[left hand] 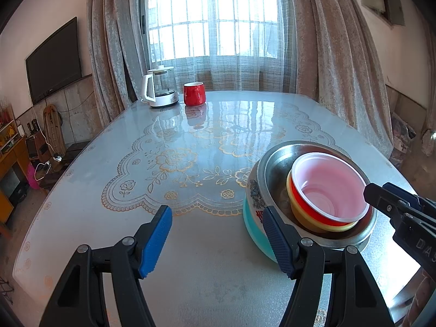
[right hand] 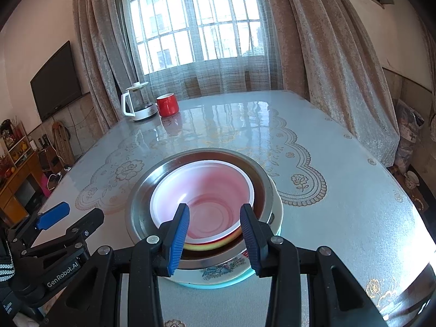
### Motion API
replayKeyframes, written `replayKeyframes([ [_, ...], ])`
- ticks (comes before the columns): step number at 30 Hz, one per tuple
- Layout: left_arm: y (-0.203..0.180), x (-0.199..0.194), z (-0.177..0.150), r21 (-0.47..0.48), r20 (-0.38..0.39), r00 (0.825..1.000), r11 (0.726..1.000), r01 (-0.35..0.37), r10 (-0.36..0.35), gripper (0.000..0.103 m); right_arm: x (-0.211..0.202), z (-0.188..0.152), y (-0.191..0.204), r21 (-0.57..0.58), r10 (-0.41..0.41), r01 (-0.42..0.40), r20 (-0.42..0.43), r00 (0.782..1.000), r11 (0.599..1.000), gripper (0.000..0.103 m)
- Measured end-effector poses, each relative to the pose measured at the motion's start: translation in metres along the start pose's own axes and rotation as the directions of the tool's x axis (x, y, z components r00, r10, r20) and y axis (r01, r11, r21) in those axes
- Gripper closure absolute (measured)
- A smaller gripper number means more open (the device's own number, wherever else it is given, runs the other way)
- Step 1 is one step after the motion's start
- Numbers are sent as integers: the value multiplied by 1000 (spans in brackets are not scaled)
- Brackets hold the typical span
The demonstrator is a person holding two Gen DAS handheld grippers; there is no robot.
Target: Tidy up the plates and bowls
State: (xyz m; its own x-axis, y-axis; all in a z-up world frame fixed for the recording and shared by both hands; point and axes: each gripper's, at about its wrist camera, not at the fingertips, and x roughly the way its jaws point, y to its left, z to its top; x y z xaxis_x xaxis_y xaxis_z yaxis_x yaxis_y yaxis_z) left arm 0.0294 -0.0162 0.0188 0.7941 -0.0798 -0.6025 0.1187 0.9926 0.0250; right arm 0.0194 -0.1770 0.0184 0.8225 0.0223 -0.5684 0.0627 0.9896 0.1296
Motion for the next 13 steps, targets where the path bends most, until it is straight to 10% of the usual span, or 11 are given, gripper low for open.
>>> replayKeyframes([
  [13,3,6,6,-45,12,1000,999,22,-22,32,0,10,-13,6,0,0,30,1000,1000,64],
])
